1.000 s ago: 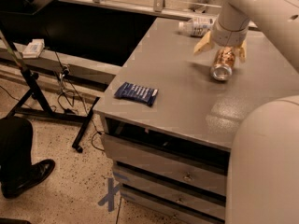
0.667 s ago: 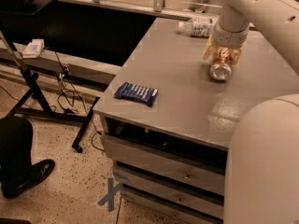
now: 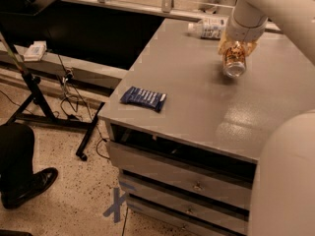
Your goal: Place orange can upright
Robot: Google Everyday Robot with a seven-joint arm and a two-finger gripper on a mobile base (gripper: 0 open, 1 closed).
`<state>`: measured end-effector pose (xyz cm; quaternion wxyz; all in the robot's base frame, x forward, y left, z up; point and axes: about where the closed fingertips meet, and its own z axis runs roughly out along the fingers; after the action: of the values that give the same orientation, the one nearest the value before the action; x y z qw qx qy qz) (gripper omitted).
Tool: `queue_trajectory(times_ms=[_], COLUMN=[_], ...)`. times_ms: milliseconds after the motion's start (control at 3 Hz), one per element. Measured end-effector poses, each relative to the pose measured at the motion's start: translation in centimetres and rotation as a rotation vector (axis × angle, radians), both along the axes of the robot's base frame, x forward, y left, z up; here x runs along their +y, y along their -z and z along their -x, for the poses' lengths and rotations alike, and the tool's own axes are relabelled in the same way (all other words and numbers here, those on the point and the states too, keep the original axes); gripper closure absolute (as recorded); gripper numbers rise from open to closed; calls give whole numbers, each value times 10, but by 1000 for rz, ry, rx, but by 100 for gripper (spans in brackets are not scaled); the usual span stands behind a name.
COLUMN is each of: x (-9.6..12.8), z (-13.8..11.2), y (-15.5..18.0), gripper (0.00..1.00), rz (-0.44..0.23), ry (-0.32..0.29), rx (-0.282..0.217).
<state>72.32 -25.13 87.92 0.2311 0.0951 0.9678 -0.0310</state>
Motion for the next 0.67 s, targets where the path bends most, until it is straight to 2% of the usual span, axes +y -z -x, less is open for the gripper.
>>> queue_trajectory(times_ms=[333,667], x=[12,28], z=[-5,-7], y=[-35,-60], gripper=[100,100], rz=[-33,-132], ry=[-145,-301], rx=[-148,-305])
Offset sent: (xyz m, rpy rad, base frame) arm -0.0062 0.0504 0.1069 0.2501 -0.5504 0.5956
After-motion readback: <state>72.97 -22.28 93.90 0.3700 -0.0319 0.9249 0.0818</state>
